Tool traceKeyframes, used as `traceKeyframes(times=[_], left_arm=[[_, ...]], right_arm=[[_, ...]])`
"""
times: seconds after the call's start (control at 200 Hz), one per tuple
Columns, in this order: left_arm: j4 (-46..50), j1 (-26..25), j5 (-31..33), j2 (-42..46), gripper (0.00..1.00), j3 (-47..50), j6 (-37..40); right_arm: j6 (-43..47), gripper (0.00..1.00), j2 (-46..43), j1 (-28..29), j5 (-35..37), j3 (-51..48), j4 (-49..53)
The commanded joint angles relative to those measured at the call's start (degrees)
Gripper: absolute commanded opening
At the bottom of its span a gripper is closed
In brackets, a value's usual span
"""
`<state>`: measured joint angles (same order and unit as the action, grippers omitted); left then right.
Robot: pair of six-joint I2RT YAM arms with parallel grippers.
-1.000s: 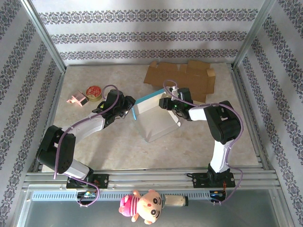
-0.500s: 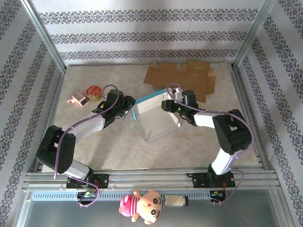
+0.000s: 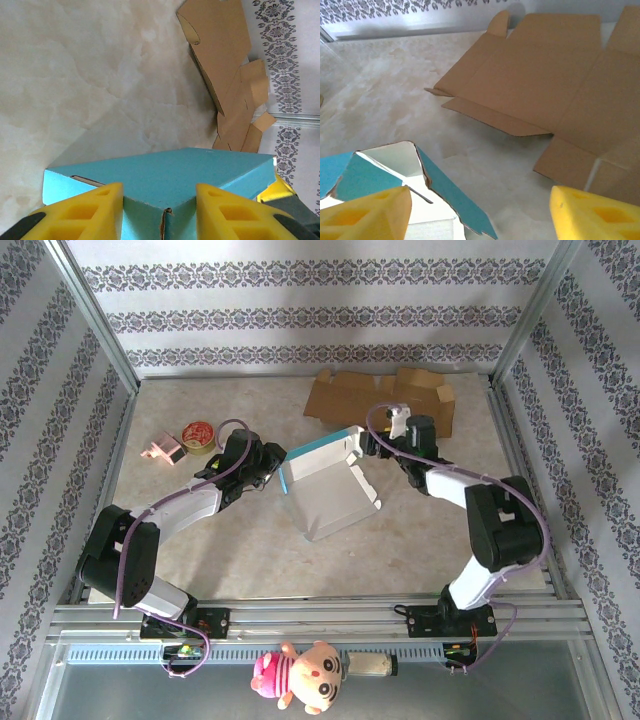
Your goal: Fold the paper box
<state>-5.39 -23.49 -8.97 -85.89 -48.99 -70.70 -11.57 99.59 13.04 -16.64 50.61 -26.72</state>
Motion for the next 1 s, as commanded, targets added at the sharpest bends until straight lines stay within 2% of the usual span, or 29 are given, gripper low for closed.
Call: traceKeyframes(times=[0.0,0.09,0.265,0.545,0.774,0.994], left_arm=[[3.6,0.5,-0.9,0.3,0.38,0.7,1.2],[3.7,0.6,-1.2,0.0,0.38,0.4,1.4],[2.2,0.6,-2.4,-0.9,0.38,0.5,0.7],[0.4,0.6,-4.8,-2.9,0.38,-0.7,0.9],[-0.3,0.5,-6.5,-4.6,0.38,-1.6,1.4],[1.0,0.3,-3.2,-2.1,0.39,-1.7,4.7]], right_arm=[[-0.5,0.69,2.6,0.8,-1.6,2.5,0.0],[-2.0,0.64,5.2,0.7,-3.1,4.3,0.1],[-5.2,0.48,7.9,0.7,-6.2,6.5,0.7],[-11.7,0.22,4.7,2.0,-7.7,6.1,2.8],[-14.3,0.19,0.9,4.6,-5.5,6.3,7.2],[-12.6,0.16,-1.1,5.7,-1.6,6.4,12.3]])
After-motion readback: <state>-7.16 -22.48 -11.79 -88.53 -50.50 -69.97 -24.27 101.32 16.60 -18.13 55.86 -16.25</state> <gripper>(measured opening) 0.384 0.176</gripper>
